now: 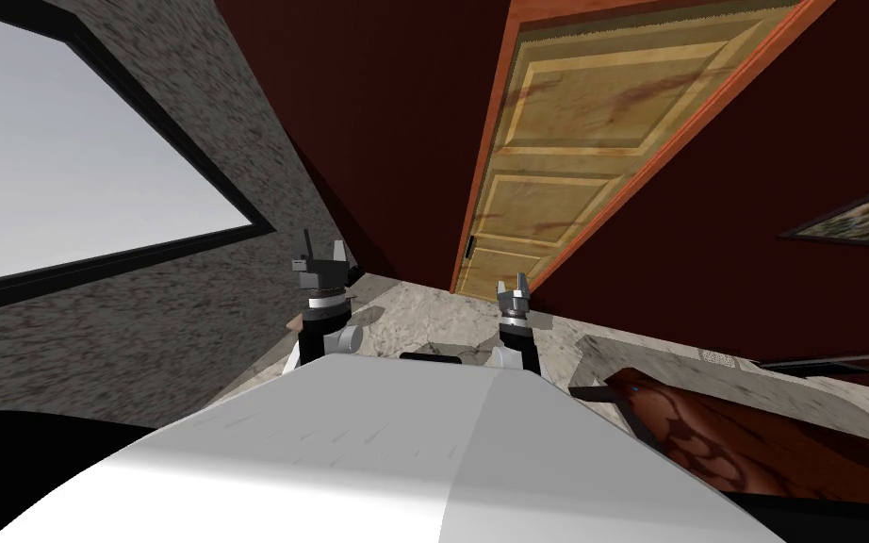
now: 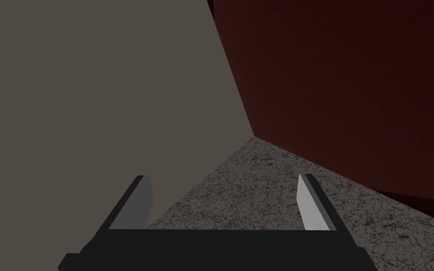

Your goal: Pull the door open

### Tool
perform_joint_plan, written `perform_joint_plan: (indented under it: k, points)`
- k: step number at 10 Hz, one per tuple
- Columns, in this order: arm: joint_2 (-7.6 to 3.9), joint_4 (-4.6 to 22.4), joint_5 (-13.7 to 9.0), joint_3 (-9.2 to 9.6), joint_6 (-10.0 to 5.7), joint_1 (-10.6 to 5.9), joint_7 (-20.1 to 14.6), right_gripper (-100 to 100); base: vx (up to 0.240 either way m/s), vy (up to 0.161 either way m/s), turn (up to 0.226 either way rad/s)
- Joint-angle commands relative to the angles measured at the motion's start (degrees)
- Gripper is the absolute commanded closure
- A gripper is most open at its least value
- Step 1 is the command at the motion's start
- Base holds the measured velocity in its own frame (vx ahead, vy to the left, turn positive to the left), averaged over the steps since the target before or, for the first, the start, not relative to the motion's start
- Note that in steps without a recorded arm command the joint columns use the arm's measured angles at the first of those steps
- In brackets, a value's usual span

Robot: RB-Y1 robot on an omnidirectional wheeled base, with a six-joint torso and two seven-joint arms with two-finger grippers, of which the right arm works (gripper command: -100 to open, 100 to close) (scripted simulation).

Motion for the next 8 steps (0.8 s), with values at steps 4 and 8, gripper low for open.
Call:
perform_joint_plan:
  k: [4,8]
  points:
    - [-0.43,5.14,-2.49,-0.47,-1.47,-1.76,-5.18,-100,0.094,-0.009,0.06]
    - [-0.76,10.08,-4.82,-0.99,-2.8,-3.59,-9.93,-100,0.093,-0.019,0.068]
